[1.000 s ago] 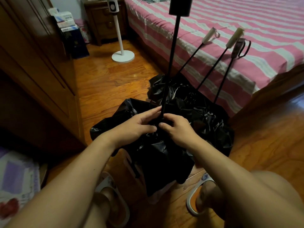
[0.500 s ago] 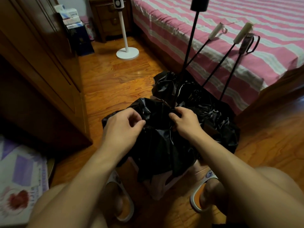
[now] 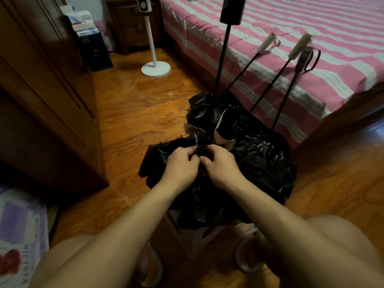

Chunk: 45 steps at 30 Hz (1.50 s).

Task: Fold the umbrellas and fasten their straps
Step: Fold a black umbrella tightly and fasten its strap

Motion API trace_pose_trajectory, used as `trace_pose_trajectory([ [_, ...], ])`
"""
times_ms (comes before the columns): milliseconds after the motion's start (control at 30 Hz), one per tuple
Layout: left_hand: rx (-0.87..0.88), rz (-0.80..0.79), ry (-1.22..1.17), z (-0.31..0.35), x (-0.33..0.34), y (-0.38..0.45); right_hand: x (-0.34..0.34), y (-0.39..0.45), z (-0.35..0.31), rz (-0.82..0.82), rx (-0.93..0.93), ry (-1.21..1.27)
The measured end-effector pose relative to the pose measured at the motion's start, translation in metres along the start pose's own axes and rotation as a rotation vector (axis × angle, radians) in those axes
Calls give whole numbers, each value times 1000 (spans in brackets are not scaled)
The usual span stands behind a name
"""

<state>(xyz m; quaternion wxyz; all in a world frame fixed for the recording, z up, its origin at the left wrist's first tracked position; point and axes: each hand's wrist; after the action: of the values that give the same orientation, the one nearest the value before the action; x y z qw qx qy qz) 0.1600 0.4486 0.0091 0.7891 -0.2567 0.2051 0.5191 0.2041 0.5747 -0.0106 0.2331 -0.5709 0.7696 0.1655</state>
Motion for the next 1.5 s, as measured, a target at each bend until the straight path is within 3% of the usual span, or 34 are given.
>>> trace_pose_trajectory([
  [67,-25,-76,-91,2,-1,5,-5,0,1,-88,-17,48],
  [167,11,-46,75,2,-6,11,-13,-5,3,-198,-45,114],
  [333,24,-116,83,-4,-16,20,-38,-8,3,-371,102,535],
  [600,174,-117,31,-9,-6,7,-47,-19,2,-453,18,429],
  [633,165,-126,23,-10,-9,6,-57,-17,-1,-402,-7,388],
  [733,98,-186,-54,-14,-26,7,-107,-13,1,-9,-29,103],
  [767,82,-194,-83,-17,-30,7,-124,-16,6,24,-23,-29],
  [900,67,-222,-158,-25,-39,5,-125,-45,14,-500,121,-127],
  [933,71,-224,-160,-26,-39,4,-109,-51,12,-538,89,-137],
  [1033,93,-202,-133,-28,-36,3,-62,-50,5,-352,-69,-66],
  [1133,104,-180,-93,-28,-35,3,-32,-34,2,-145,-36,120],
  [1233,148,-223,-132,-25,-35,-3,-8,-24,-3,-70,11,278],
  [1500,172,-157,-90,-30,-40,-7,12,-27,-9,6,22,310],
])
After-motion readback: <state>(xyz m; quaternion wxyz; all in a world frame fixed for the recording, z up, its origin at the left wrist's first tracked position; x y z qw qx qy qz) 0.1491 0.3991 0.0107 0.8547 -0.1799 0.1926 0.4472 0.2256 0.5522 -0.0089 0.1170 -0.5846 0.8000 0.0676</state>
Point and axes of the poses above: each hand's wrist, its own y-axis towards the middle knuckle, its own x-axis out of the palm, z = x × y, and after that the axes turned 6 degrees about -x, right-handed
